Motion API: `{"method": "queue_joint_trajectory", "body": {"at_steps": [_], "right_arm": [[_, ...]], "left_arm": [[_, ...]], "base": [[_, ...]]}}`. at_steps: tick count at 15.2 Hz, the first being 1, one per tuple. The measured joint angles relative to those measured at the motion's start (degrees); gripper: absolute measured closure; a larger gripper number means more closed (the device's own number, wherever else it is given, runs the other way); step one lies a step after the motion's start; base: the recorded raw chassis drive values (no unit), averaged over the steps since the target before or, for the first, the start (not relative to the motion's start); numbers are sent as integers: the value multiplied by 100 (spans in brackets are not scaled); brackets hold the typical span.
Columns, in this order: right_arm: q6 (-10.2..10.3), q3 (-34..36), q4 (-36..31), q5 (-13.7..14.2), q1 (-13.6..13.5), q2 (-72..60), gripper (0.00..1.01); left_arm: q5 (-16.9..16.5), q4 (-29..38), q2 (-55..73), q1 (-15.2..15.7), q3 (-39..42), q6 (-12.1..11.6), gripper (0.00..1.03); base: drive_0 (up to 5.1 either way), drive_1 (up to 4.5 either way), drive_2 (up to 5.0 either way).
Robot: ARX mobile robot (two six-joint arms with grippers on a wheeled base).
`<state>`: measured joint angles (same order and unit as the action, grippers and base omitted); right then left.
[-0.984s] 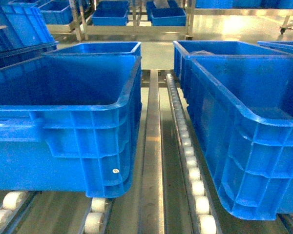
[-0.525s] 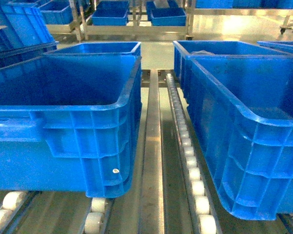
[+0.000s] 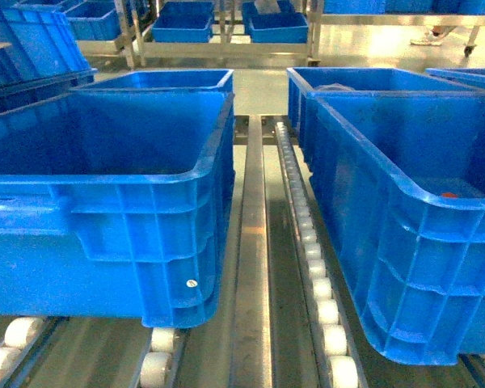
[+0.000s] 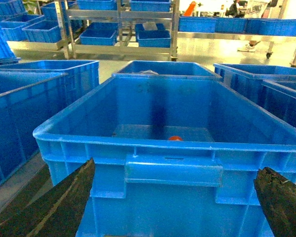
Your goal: Sort blue parts and orange caps into right shelf containers
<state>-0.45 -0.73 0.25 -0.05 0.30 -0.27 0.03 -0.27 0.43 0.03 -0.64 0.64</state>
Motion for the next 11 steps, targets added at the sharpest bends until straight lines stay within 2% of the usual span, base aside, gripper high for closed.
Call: {"method": "queue_joint_trajectory", "body": {"at_steps": [11], "right_arm": [[0, 0, 0, 0, 0, 0, 3]], "left_arm": [[0, 0, 0, 0, 0, 0, 5]], "base": [[0, 0, 0]]}}
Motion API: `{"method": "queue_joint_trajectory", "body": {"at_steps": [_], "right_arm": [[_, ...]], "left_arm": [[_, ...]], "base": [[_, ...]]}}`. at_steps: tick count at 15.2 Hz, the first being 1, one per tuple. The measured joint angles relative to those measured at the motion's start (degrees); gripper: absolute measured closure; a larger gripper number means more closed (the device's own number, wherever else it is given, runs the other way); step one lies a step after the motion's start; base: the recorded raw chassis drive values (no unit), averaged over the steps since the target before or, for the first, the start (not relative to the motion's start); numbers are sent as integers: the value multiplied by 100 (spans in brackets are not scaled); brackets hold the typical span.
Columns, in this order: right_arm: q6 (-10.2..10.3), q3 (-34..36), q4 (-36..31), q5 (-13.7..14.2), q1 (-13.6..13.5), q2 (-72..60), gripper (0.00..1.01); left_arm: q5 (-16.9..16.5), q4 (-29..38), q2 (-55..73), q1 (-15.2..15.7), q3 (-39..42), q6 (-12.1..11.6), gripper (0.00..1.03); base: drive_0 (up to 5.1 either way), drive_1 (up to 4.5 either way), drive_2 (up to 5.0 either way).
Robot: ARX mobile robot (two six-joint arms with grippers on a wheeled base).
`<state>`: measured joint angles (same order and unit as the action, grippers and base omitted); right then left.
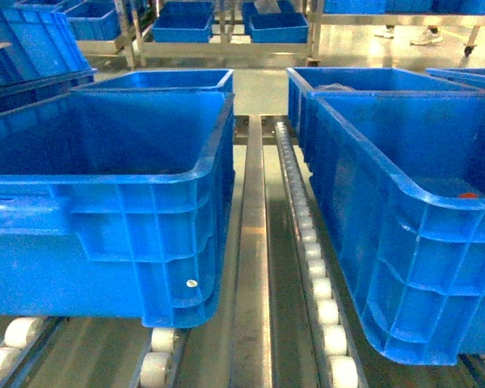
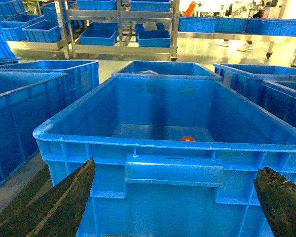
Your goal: Sort blue parts and orange caps into right shelf containers
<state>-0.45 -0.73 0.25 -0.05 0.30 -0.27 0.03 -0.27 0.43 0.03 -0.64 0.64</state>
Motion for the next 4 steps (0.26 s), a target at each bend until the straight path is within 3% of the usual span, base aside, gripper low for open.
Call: {"method": "queue_joint_trajectory", "body": {"at_steps": [4], "right_arm": [[2, 0, 0, -2, 0, 0, 3]], "left_arm": [[0, 0, 0, 0, 0, -2, 5]], "base": [[0, 0, 0]]}}
